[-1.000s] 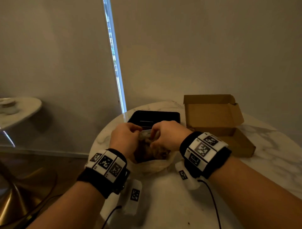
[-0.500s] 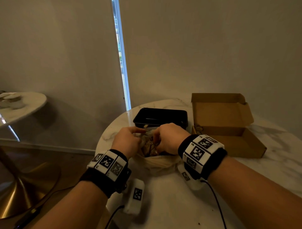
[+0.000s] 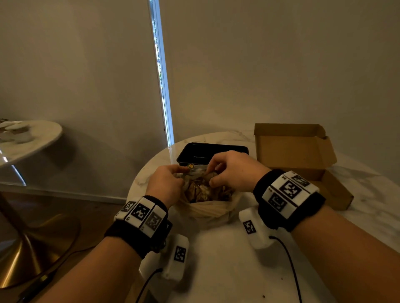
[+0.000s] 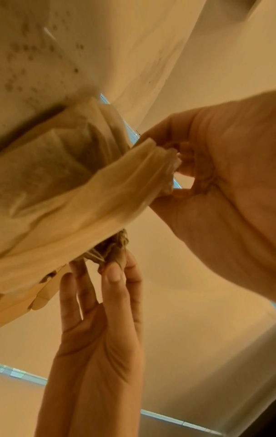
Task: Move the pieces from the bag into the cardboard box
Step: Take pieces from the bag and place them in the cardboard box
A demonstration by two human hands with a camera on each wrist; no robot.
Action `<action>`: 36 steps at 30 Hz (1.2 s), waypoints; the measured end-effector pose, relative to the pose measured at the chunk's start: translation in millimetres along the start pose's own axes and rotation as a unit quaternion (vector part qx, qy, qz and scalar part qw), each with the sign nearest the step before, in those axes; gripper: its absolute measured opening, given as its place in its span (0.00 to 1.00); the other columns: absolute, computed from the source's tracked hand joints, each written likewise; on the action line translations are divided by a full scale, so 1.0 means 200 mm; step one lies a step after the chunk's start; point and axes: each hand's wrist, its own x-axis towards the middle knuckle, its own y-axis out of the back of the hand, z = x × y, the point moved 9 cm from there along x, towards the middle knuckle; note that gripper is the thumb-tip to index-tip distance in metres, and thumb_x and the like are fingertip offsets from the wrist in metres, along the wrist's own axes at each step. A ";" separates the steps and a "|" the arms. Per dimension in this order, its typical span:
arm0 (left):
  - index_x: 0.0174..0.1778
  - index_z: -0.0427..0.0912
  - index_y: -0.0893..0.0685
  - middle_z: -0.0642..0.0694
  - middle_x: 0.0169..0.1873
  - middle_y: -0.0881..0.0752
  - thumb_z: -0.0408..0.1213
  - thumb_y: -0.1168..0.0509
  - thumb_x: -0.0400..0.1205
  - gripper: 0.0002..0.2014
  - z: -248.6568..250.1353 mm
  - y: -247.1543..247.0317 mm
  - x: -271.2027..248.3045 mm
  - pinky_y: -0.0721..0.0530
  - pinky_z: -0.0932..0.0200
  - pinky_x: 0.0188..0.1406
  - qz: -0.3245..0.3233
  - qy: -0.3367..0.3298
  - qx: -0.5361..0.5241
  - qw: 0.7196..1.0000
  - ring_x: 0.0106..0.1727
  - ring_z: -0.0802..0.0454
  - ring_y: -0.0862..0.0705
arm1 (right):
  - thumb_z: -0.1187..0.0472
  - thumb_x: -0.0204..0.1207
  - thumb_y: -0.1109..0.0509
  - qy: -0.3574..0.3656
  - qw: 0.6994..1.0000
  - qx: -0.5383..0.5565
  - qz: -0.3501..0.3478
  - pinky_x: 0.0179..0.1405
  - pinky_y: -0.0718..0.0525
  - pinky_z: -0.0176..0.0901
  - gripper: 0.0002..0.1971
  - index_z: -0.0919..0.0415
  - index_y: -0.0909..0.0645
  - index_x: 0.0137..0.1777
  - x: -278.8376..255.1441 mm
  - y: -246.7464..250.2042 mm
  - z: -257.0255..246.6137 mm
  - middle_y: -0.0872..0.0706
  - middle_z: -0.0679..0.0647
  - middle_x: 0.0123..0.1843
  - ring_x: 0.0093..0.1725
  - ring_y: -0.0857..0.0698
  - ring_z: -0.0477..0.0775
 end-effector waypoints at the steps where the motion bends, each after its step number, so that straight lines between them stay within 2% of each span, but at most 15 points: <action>1: 0.63 0.51 0.11 0.45 0.56 0.13 0.26 0.37 0.85 0.18 0.00 0.00 0.00 0.11 0.56 0.49 0.001 -0.002 0.005 1.000 0.50 0.53 0.14 | 0.57 0.73 0.18 0.004 1.000 0.019 -0.002 0.42 0.17 0.38 0.13 0.44 0.14 0.55 0.00 0.01 0.00 0.15 0.48 0.59 0.56 0.15 0.50; 3: 0.63 0.50 0.10 0.45 0.55 0.13 0.26 0.37 0.85 0.18 0.00 0.01 0.01 0.11 0.55 0.52 0.006 -0.007 0.012 1.000 0.49 0.53 0.14 | 0.58 0.73 0.18 0.010 0.998 0.054 0.003 0.49 0.11 0.47 0.13 0.43 0.15 0.53 0.00 0.03 -0.01 0.15 0.48 0.57 0.56 0.14 0.52; 5: 0.63 0.50 0.10 0.44 0.56 0.12 0.26 0.37 0.85 0.18 0.00 0.02 0.01 0.12 0.57 0.47 0.011 -0.007 0.015 1.000 0.49 0.52 0.14 | 0.57 0.74 0.18 0.015 0.997 0.074 0.022 0.55 0.10 0.52 0.13 0.44 0.15 0.54 0.00 0.06 0.00 0.15 0.49 0.57 0.57 0.14 0.53; 9: 0.62 0.53 0.10 0.47 0.56 0.13 0.28 0.37 0.86 0.17 -0.02 0.02 0.03 0.11 0.58 0.47 0.010 0.008 0.012 1.000 0.53 0.50 0.13 | 0.57 0.76 0.19 0.042 0.991 0.101 0.075 0.53 0.15 0.44 0.13 0.48 0.16 0.58 -0.02 0.11 -0.01 0.14 0.48 0.55 0.57 0.14 0.52; 13: 0.61 0.53 0.10 0.47 0.56 0.14 0.28 0.37 0.86 0.18 -0.03 0.04 0.04 0.08 0.50 0.52 0.014 0.015 0.012 1.000 0.54 0.48 0.12 | 0.59 0.77 0.21 0.065 0.979 0.146 0.125 0.54 0.14 0.45 0.12 0.49 0.16 0.58 -0.03 0.18 -0.04 0.16 0.46 0.51 0.54 0.14 0.49; 17: 0.59 0.53 0.09 0.44 0.58 0.12 0.27 0.37 0.84 0.18 -0.04 0.05 0.05 0.09 0.52 0.48 0.014 0.010 0.010 1.000 0.51 0.47 0.11 | 0.59 0.78 0.21 0.092 0.966 0.173 0.166 0.39 0.19 0.30 0.11 0.50 0.16 0.57 -0.05 0.25 -0.10 0.15 0.43 0.48 0.47 0.13 0.42; 18: 0.59 0.53 0.09 0.44 0.58 0.12 0.27 0.37 0.84 0.18 -0.05 0.05 0.05 0.09 0.53 0.48 0.015 0.011 0.010 1.000 0.51 0.48 0.11 | 0.60 0.78 0.21 0.095 0.962 0.185 0.176 0.39 0.18 0.29 0.11 0.50 0.16 0.57 -0.05 0.27 -0.11 0.15 0.43 0.48 0.45 0.13 0.42; 22: 0.60 0.53 0.09 0.46 0.60 0.13 0.28 0.36 0.85 0.17 -0.06 0.05 0.05 0.09 0.49 0.56 0.016 0.011 -0.006 1.000 0.56 0.49 0.13 | 0.60 0.77 0.21 0.103 0.949 0.215 0.208 0.53 0.09 0.48 0.12 0.51 0.16 0.58 -0.05 0.34 -0.14 0.12 0.49 0.51 0.50 0.09 0.51; 25: 0.61 0.53 0.10 0.47 0.57 0.11 0.32 0.34 0.85 0.14 -0.07 0.05 0.05 0.09 0.50 0.55 0.018 0.011 -0.004 1.000 0.51 0.53 0.12 | 0.61 0.77 0.21 0.112 0.943 0.224 0.219 0.56 0.09 0.50 0.12 0.53 0.16 0.59 -0.06 0.39 -0.17 0.11 0.50 0.51 0.50 0.08 0.51; 28: 0.63 0.50 0.11 0.49 0.55 0.12 0.39 0.36 0.88 0.12 0.02 0.08 0.02 0.15 0.60 0.45 0.051 -0.042 0.027 0.997 0.46 0.62 0.17 | 0.62 0.78 0.22 0.122 0.938 0.224 0.235 0.53 0.09 0.44 0.12 0.54 0.16 0.60 -0.09 0.46 -0.21 0.10 0.49 0.49 0.46 0.08 0.46; 30: 0.56 0.53 0.11 0.55 0.49 0.12 0.43 0.39 0.90 0.10 0.18 0.10 -0.04 0.22 0.66 0.42 0.098 -0.119 0.011 0.988 0.46 0.66 0.18 | 0.63 0.78 0.22 0.131 0.931 0.236 0.245 0.53 0.08 0.43 0.12 0.55 0.16 0.60 -0.12 0.51 -0.22 0.10 0.50 0.49 0.46 0.08 0.45; 31: 0.51 0.56 0.13 0.57 0.47 0.12 0.46 0.40 0.91 0.10 0.25 0.09 -0.08 0.22 0.66 0.43 0.105 -0.151 -0.021 0.983 0.47 0.66 0.17 | 0.63 0.78 0.22 0.135 0.927 0.244 0.251 0.53 0.08 0.45 0.12 0.55 0.16 0.60 -0.13 0.54 -0.23 0.10 0.50 0.49 0.46 0.08 0.46; 33: 0.51 0.56 0.13 0.54 0.49 0.10 0.53 0.44 0.91 0.15 0.34 0.02 -0.12 0.18 0.61 0.51 0.075 -0.167 -0.115 0.976 0.53 0.60 0.14 | 0.63 0.78 0.22 0.142 0.921 0.252 0.261 0.54 0.08 0.47 0.12 0.55 0.16 0.60 -0.16 0.59 -0.24 0.10 0.51 0.50 0.47 0.08 0.47; 34: 0.56 0.52 0.12 0.53 0.52 0.09 0.58 0.46 0.90 0.20 0.37 -0.04 -0.12 0.16 0.55 0.58 0.044 -0.151 -0.167 0.973 0.57 0.56 0.12 | 0.63 0.78 0.22 0.146 0.919 0.252 0.265 0.54 0.08 0.47 0.13 0.55 0.16 0.60 -0.17 0.61 -0.25 0.09 0.52 0.50 0.47 0.07 0.47; 36: 0.62 0.52 0.13 0.51 0.60 0.10 0.66 0.50 0.88 0.27 0.39 -0.20 -0.12 0.20 0.47 0.72 -0.029 -0.085 -0.281 0.956 0.64 0.51 0.13 | 0.63 0.78 0.22 0.155 0.915 0.251 0.275 0.54 0.07 0.48 0.13 0.56 0.16 0.60 -0.20 0.66 -0.26 0.09 0.52 0.50 0.47 0.07 0.47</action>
